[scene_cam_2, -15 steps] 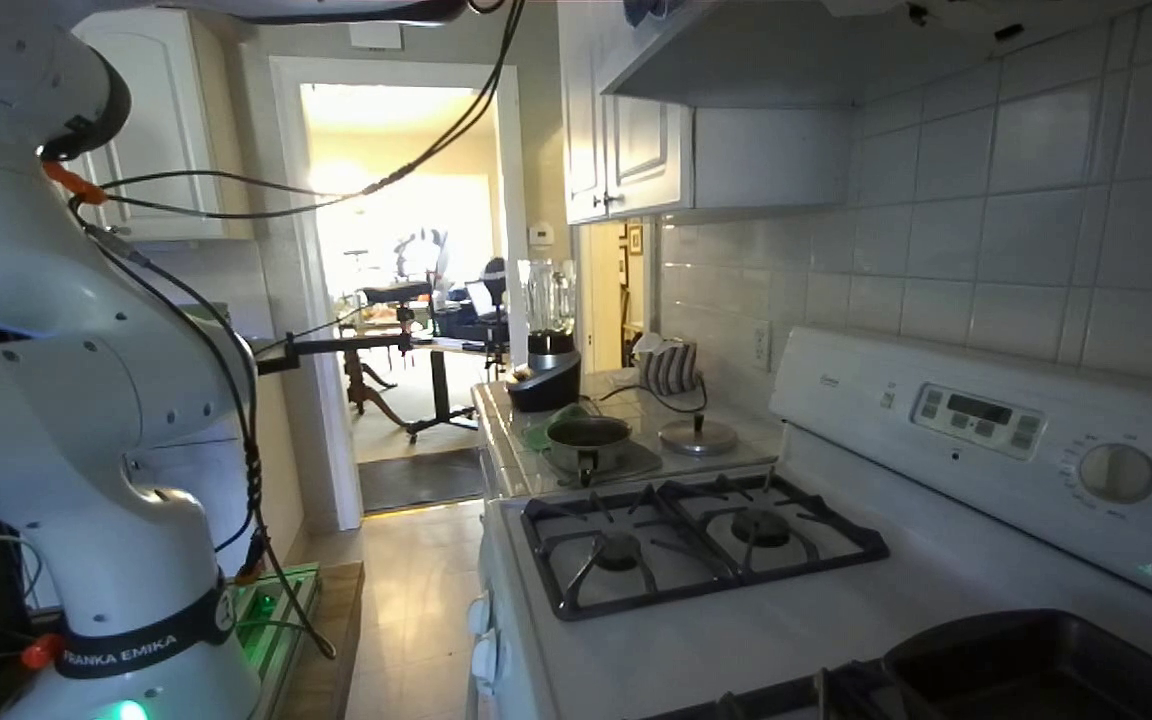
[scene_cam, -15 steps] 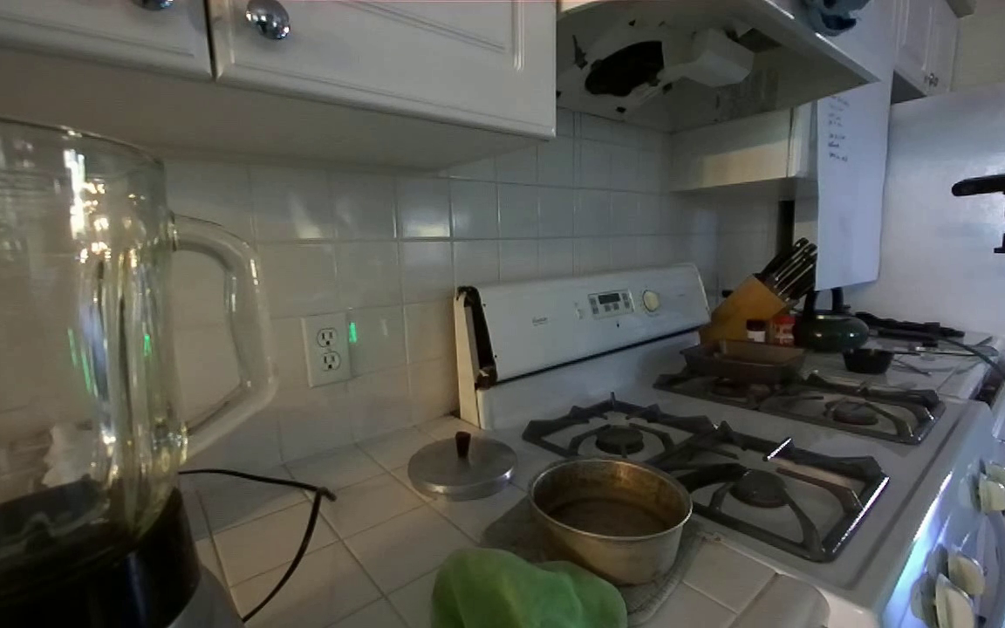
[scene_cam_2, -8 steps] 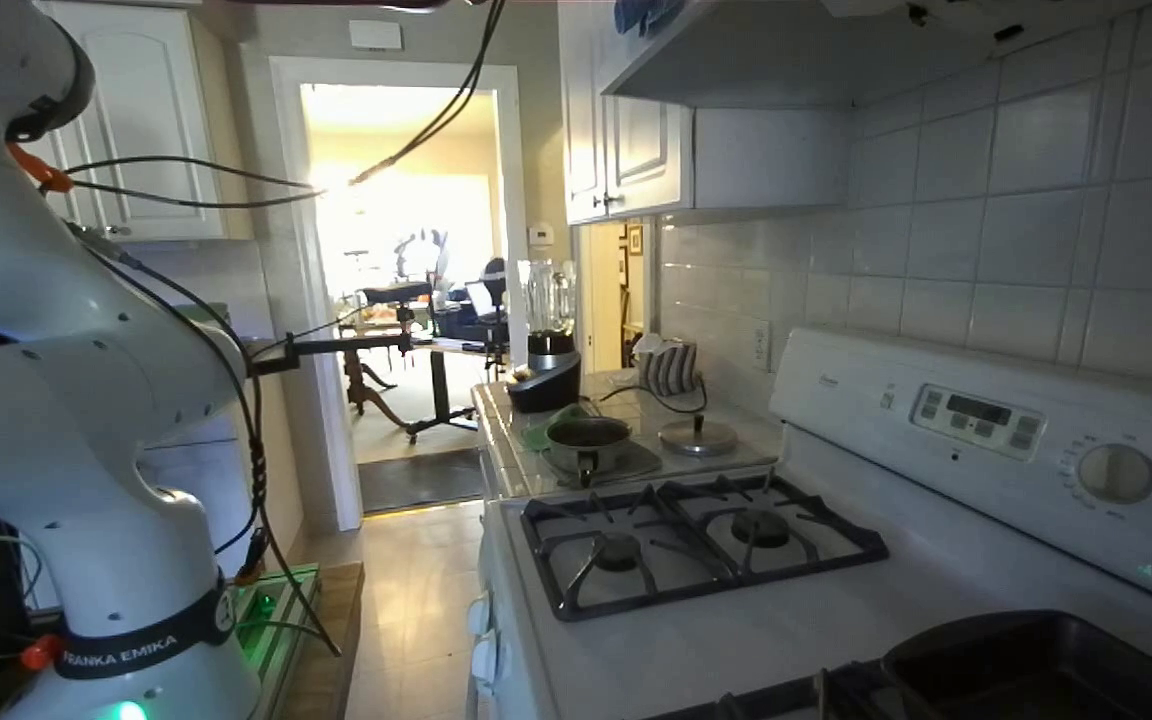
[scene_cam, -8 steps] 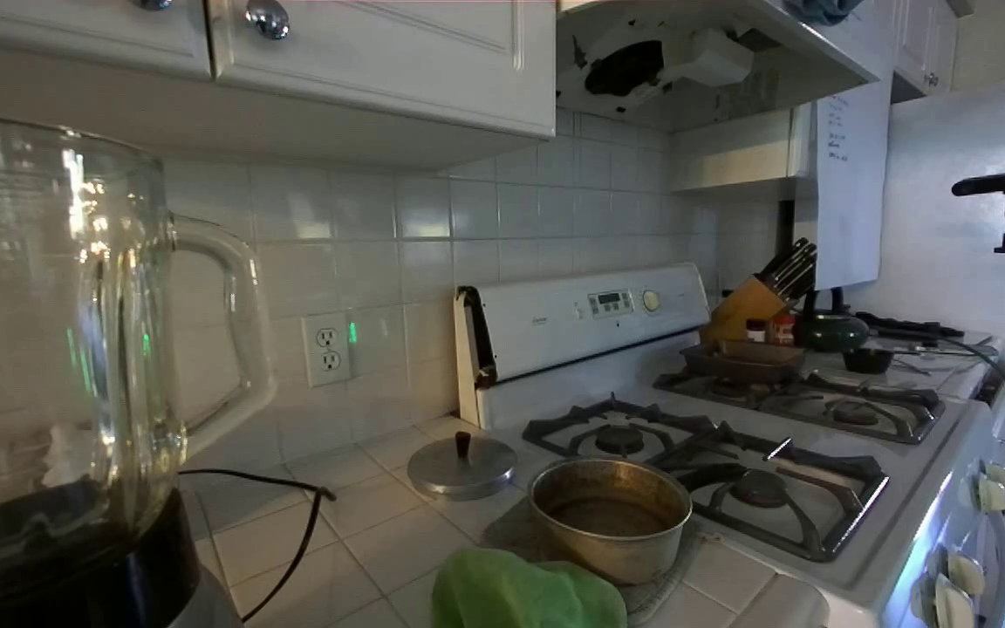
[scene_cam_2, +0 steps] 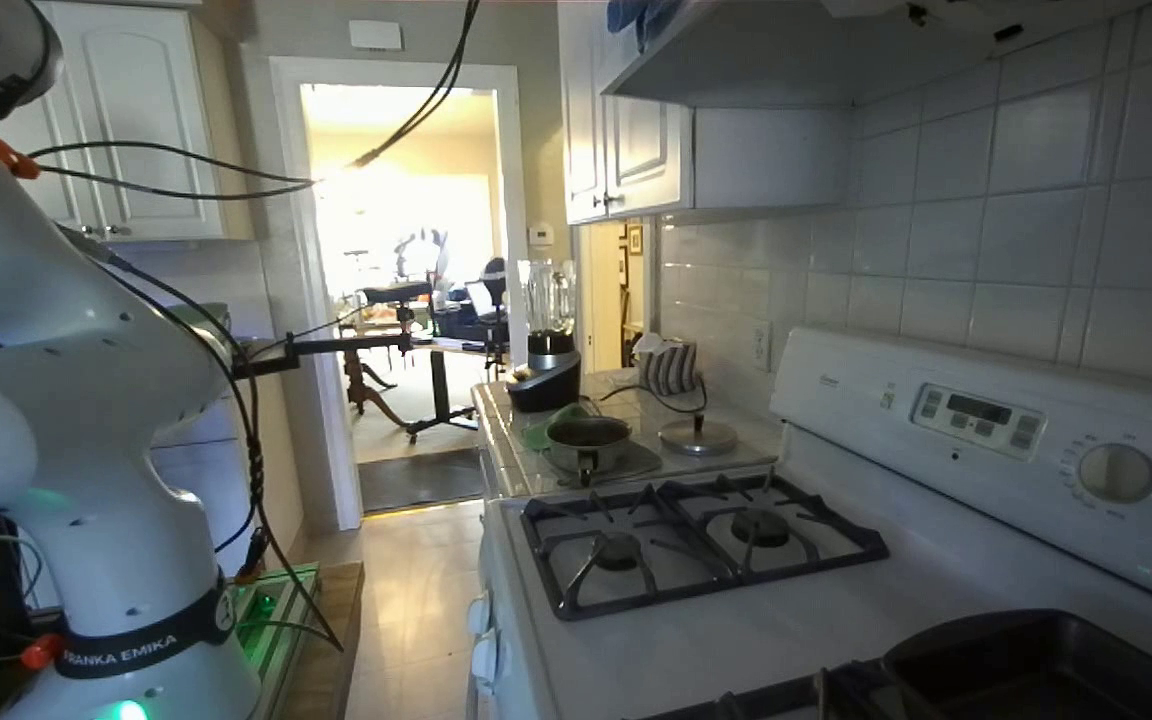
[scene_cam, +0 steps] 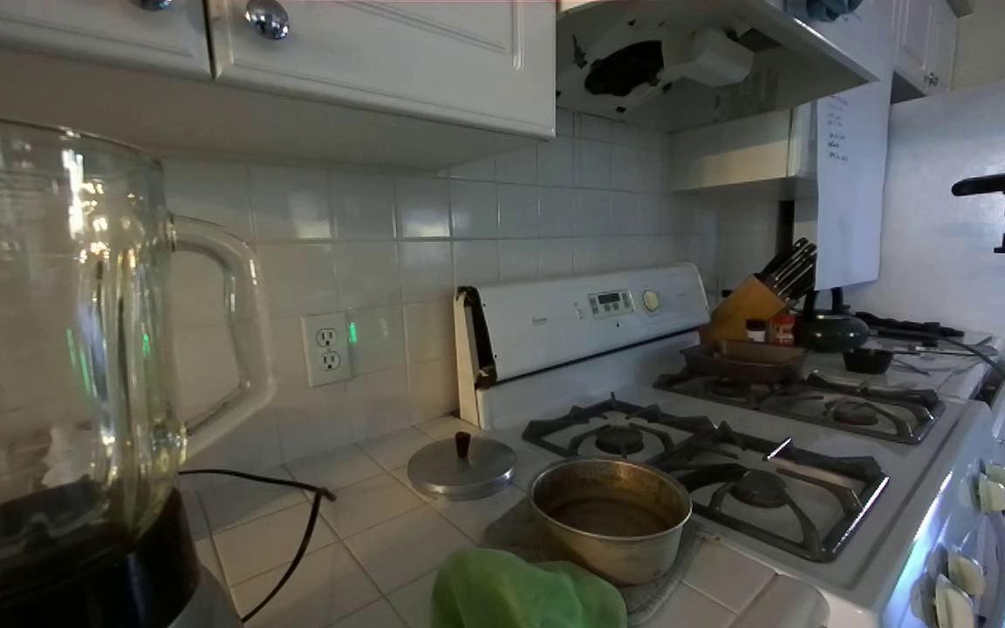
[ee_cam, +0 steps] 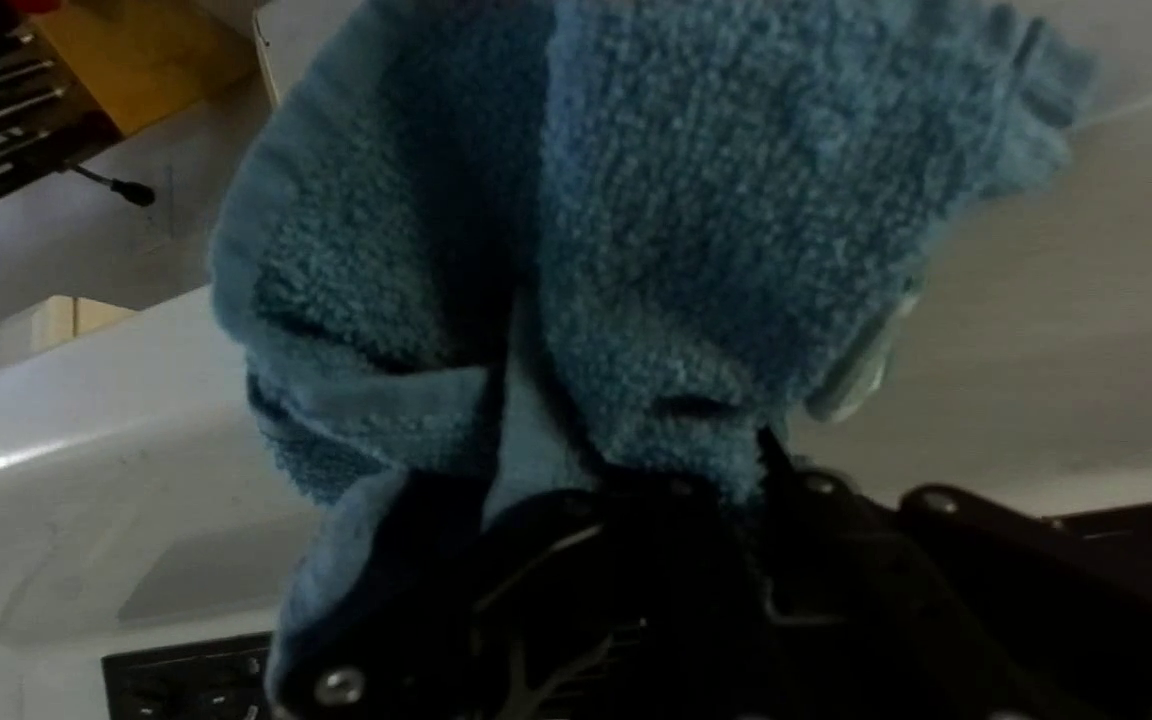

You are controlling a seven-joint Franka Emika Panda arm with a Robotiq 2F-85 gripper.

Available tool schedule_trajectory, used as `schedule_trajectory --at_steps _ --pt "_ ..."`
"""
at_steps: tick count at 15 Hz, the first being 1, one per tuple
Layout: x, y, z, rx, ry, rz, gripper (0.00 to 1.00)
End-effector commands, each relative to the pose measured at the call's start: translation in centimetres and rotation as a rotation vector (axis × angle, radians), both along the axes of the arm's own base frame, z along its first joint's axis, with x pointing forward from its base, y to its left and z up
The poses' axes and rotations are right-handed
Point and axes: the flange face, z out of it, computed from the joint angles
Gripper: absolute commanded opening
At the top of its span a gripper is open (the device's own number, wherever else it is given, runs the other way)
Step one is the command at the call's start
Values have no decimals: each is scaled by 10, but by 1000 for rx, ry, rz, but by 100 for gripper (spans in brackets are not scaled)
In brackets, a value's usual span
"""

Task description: Use the blue towel to wipe the hood above the stove then place it on the left side of the counter.

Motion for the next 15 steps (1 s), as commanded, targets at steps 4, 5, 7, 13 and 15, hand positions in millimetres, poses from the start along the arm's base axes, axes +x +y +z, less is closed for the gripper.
schedule_trajectory --at_steps 4,5,7,13,15 --pt "9 16 -12 5 157 200 3" --pt "9 15 -11 -6 175 221 3" --pt "-9 14 -30 -16 196 269 3" --pt "-24 22 -45 -90 243 406 3" --pt "-28 27 -48 -112 243 457 3"
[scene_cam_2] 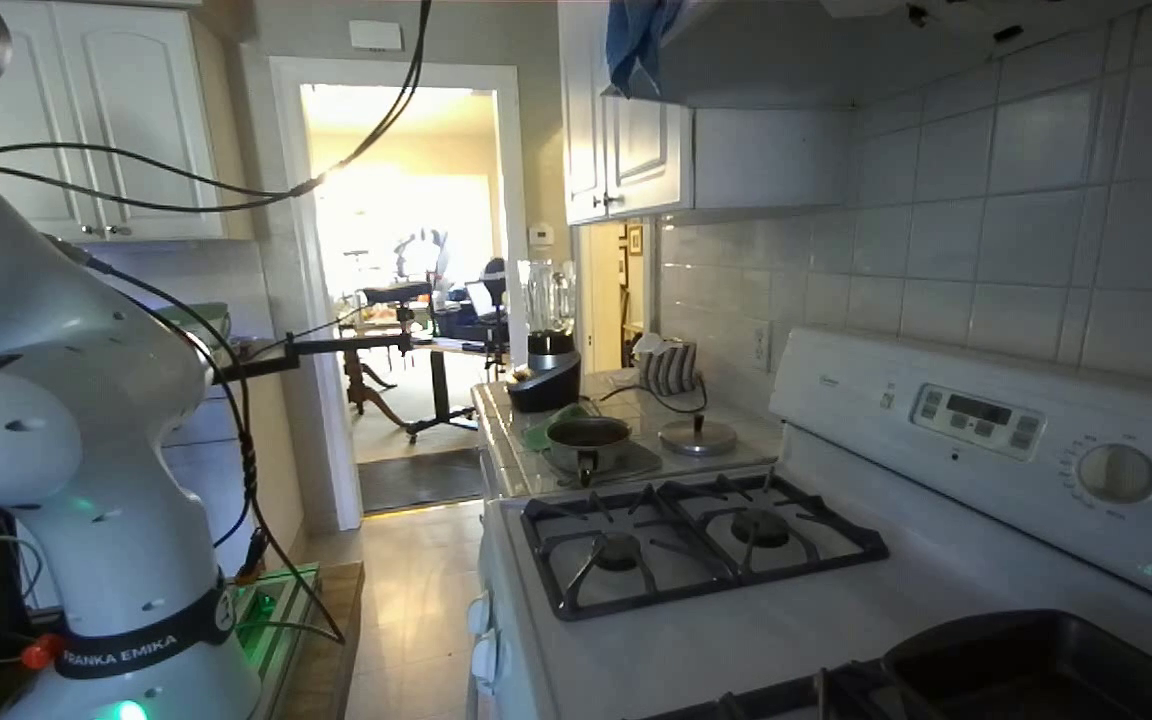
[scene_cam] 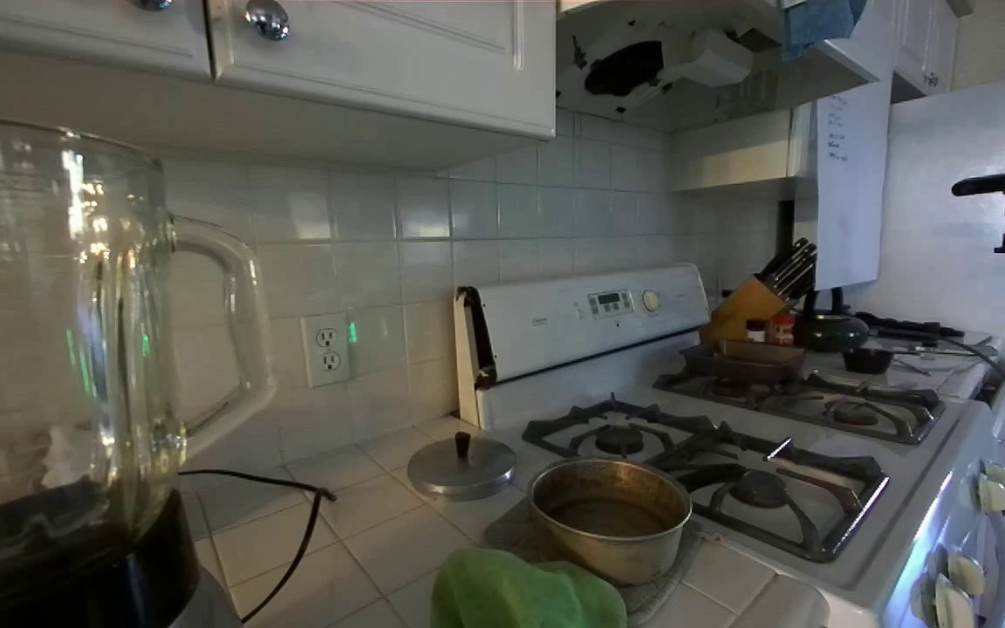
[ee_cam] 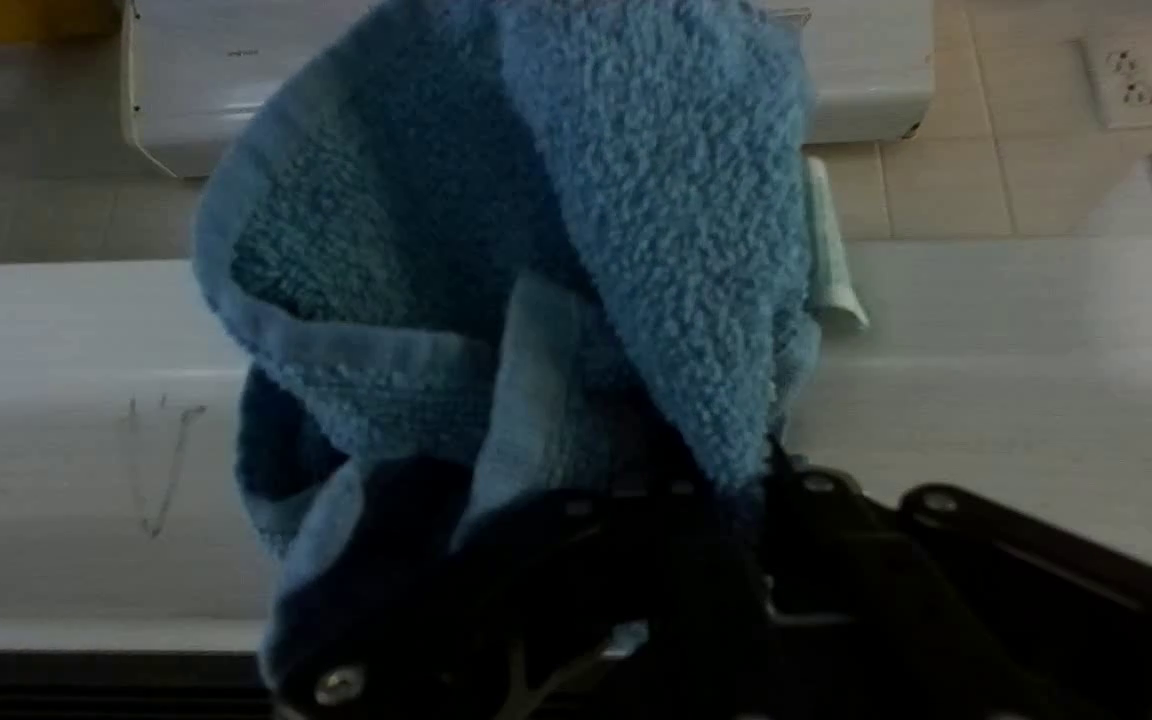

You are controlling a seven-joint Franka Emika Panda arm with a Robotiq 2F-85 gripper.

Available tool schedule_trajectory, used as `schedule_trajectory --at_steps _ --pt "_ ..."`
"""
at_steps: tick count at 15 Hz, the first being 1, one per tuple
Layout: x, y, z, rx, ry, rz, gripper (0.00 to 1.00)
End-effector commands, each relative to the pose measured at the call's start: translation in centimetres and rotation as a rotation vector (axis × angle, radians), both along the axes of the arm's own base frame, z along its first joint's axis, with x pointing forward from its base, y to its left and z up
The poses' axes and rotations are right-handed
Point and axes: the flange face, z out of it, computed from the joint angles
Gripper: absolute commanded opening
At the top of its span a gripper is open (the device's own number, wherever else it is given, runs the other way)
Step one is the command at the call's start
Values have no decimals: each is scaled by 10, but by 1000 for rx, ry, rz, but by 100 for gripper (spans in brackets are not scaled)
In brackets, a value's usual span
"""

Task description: Use the blue towel to wipe the hood above the stove then place it on the left side of the counter.

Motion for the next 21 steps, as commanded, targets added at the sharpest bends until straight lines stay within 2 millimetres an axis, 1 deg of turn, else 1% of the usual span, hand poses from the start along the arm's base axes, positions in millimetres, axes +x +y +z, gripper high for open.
schedule_trajectory --at_steps 1,5,7,10,12,14,16,19,21 --pt "-6 20 -46 2 110 121 3" --pt "-13 30 -53 -32 123 214 3" --pt "-15 37 -61 -42 143 258 3" --pt "-10 50 -85 -53 189 319 3" --pt "-3 53 -99 -67 212 320 3" --pt "0 51 -106 -67 209 294 3" --pt "2 47 -109 -66 189 273 3" --pt "5 37 -104 -65 108 177 3" --pt "9 28 -105 -58 101 117 3"
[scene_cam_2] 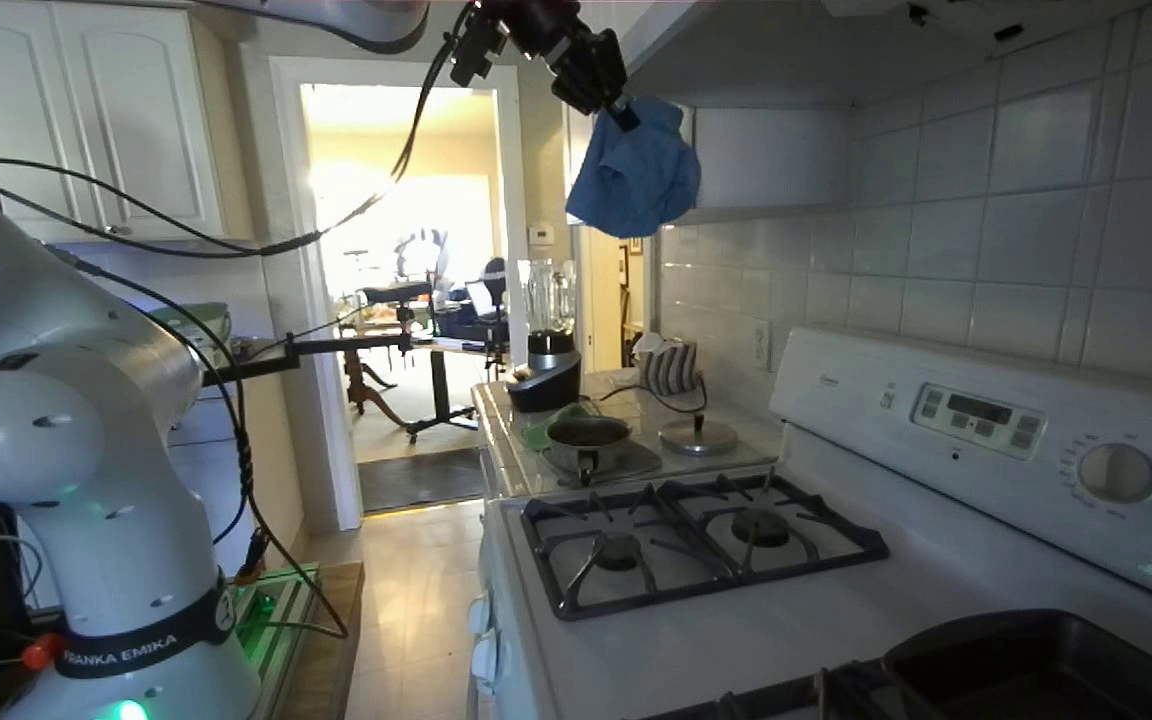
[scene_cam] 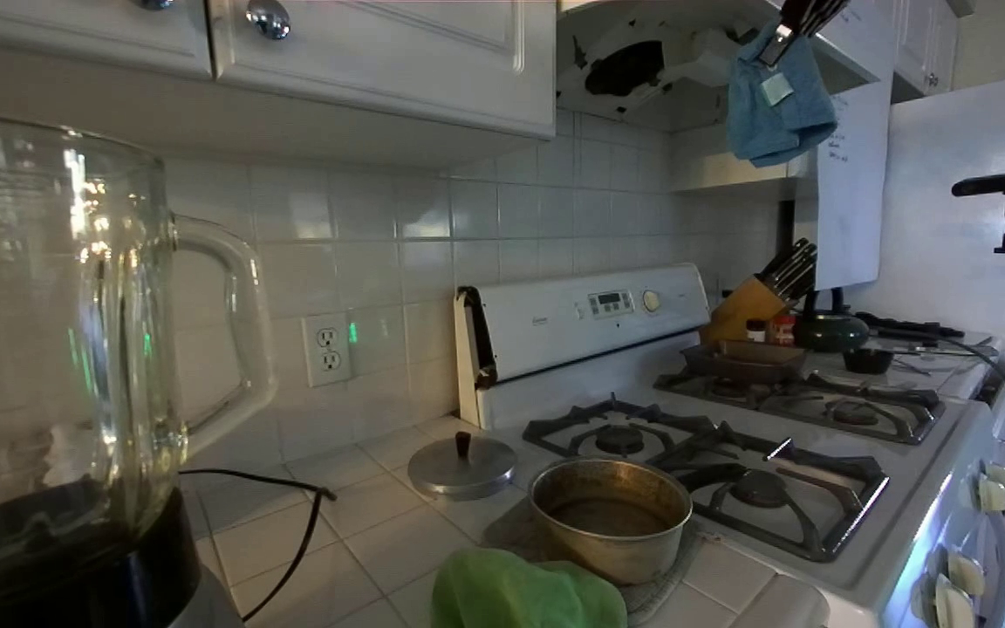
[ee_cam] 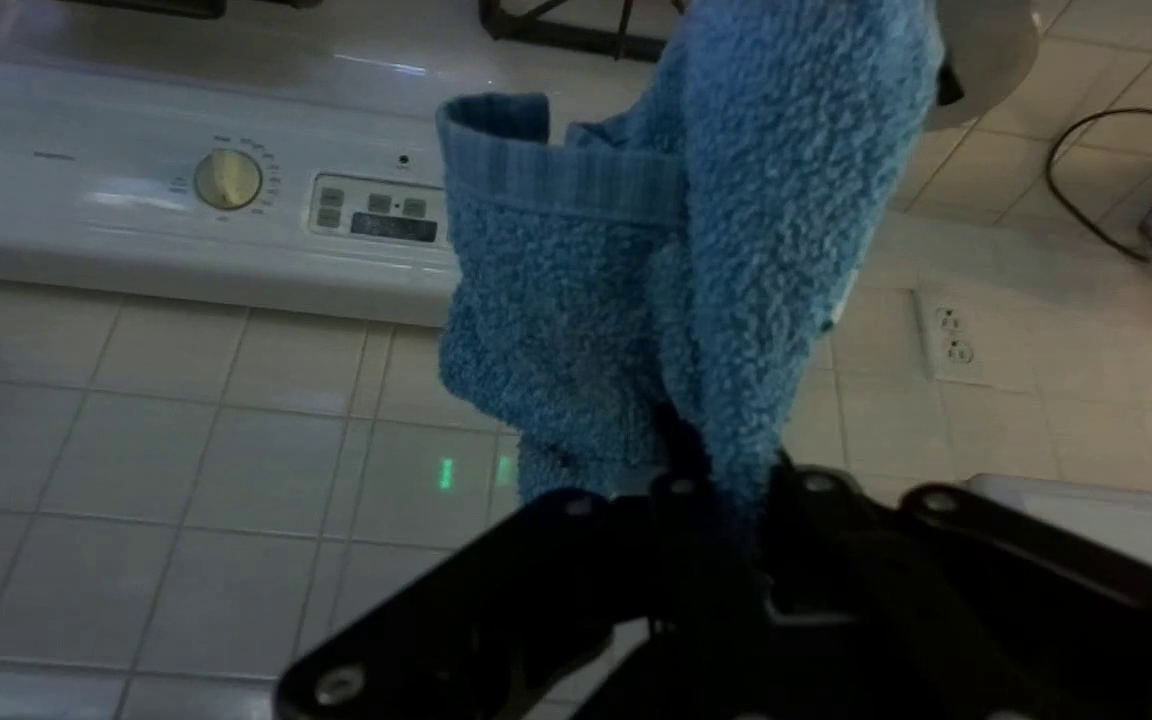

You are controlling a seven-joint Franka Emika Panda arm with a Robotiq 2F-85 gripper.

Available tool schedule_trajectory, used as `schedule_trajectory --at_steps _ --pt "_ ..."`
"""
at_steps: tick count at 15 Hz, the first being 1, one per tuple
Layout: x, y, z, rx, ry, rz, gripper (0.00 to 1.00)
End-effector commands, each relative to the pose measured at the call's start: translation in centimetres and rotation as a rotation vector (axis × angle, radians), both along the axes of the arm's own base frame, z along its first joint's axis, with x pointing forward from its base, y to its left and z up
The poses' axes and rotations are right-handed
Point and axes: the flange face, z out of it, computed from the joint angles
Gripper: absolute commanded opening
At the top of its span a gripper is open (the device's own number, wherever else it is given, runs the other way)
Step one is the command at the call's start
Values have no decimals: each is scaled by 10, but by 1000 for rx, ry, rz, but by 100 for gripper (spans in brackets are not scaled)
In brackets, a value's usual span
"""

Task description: Use the blue towel to wipe the hood above the stove then place it on the left side of the counter.

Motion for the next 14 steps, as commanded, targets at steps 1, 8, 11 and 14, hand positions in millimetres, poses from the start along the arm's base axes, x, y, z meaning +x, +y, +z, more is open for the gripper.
schedule_trajectory --at_steps 1,8,11,14 --pt "1 -13 -3 -8 -35 -114 3" --pt "16 -39 -27 -63 72 -261 3" --pt "24 -47 -43 -56 150 -275 3" --pt "35 -54 -67 -60 235 -269 3"
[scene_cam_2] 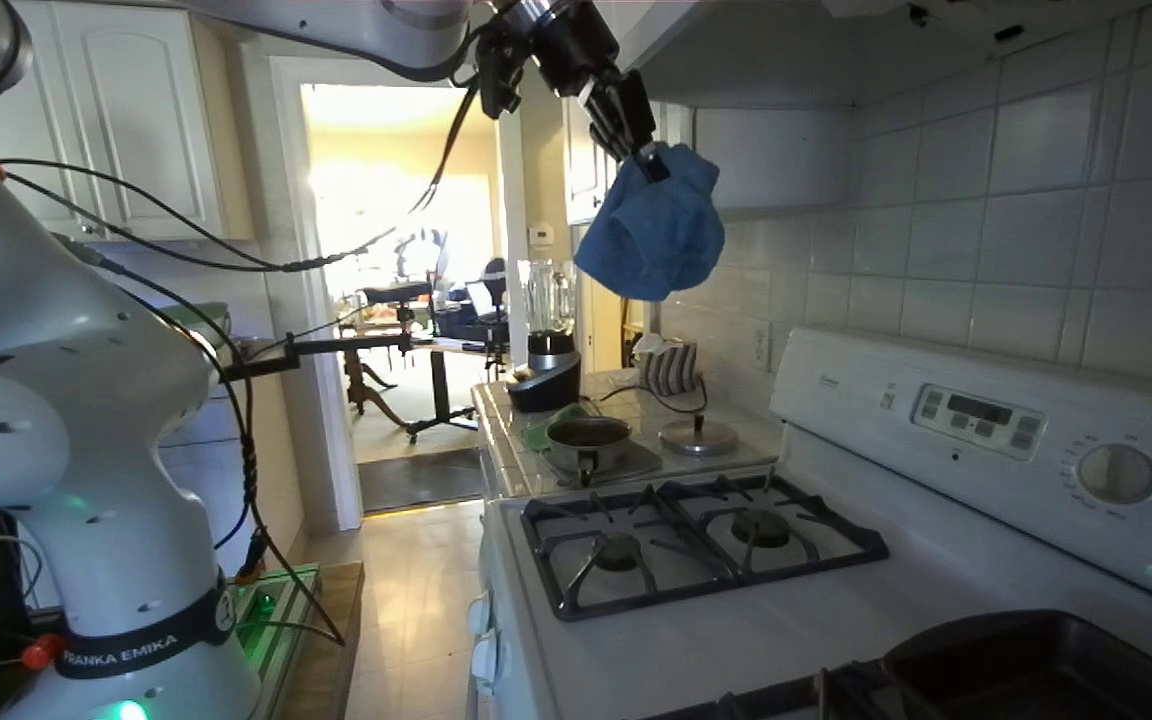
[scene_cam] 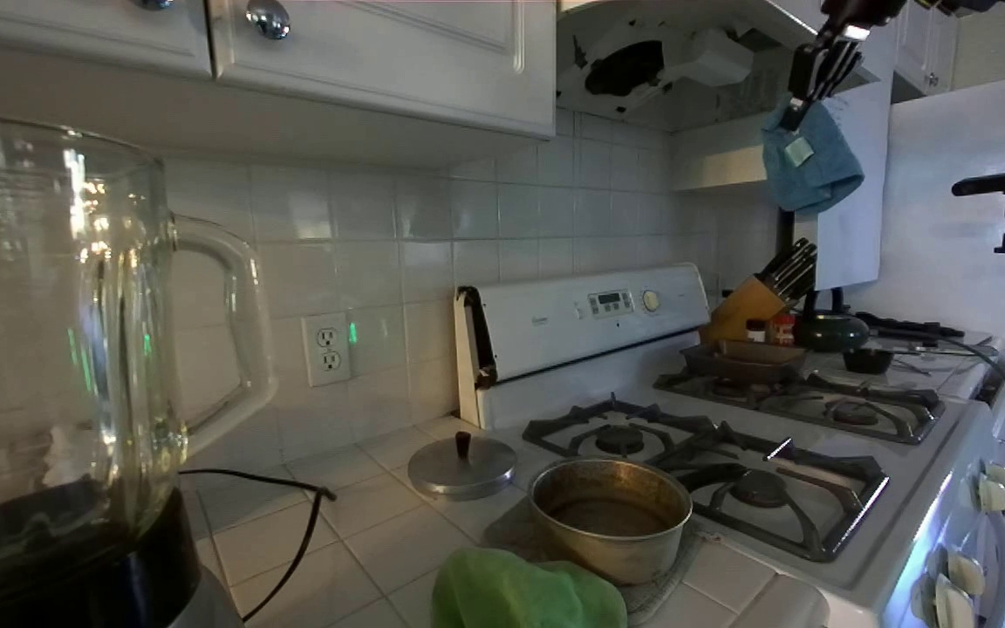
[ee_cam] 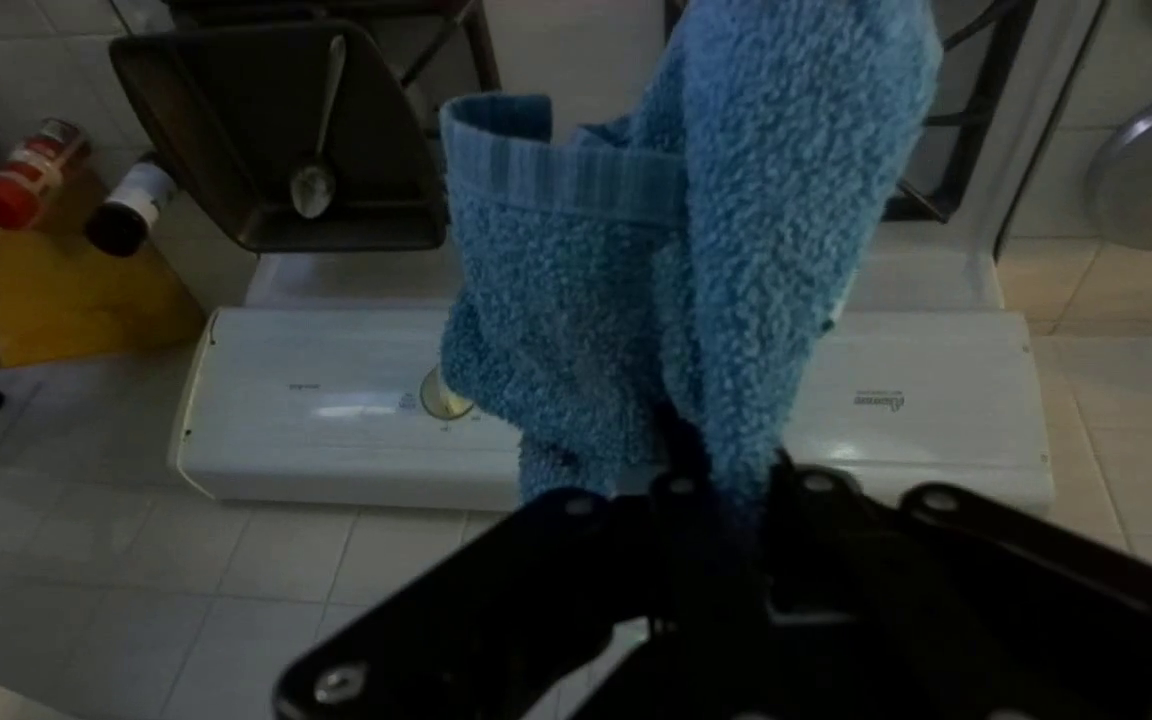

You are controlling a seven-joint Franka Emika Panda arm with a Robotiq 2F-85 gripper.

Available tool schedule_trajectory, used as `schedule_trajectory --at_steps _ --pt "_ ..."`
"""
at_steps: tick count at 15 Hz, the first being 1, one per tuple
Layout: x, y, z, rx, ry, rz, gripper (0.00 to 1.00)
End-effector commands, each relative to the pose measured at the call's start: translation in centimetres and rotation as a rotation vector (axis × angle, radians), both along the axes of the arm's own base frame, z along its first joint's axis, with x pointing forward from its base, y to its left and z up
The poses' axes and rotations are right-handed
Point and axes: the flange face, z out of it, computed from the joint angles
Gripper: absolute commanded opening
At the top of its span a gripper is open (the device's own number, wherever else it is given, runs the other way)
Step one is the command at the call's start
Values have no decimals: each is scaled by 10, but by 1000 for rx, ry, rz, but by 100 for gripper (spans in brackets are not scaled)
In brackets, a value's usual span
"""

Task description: Use the blue towel to wipe the hood above the stove then place it on the left side of the counter.

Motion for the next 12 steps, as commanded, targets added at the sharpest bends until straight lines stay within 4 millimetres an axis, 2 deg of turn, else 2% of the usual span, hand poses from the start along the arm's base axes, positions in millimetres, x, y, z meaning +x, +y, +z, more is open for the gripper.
schedule_trajectory --at_steps 1,7,12 --pt "14 -8 -26 10 83 -14 3" --pt "42 -19 -80 52 184 -11 3" --pt "61 -21 -115 70 213 7 3"
